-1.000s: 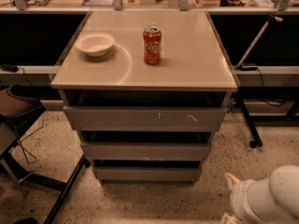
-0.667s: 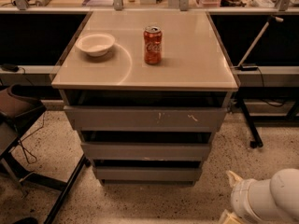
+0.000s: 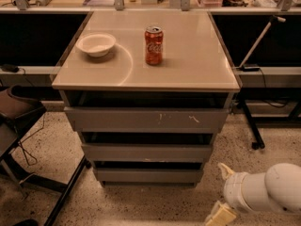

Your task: Open middle drawer

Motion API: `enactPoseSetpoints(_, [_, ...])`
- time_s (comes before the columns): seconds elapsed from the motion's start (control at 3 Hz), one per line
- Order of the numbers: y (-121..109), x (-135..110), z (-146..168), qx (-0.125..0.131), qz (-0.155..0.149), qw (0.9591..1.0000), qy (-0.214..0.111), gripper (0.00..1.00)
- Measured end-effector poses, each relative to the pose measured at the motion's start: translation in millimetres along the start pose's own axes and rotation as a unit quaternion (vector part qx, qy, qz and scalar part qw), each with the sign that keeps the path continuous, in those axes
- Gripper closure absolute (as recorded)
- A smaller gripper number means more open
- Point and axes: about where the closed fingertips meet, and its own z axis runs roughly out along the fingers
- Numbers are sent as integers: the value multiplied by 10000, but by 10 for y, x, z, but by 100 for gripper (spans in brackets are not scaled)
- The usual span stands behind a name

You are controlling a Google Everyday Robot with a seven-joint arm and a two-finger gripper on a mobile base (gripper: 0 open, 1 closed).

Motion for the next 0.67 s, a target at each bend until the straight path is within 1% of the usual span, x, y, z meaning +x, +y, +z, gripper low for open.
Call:
enactPoseSetpoints(0.33, [-221, -517, 195, 327, -522, 9957, -689, 0])
enactPoseSetpoints(0.67, [-398, -1020, 306, 611, -964, 9874, -1094, 0])
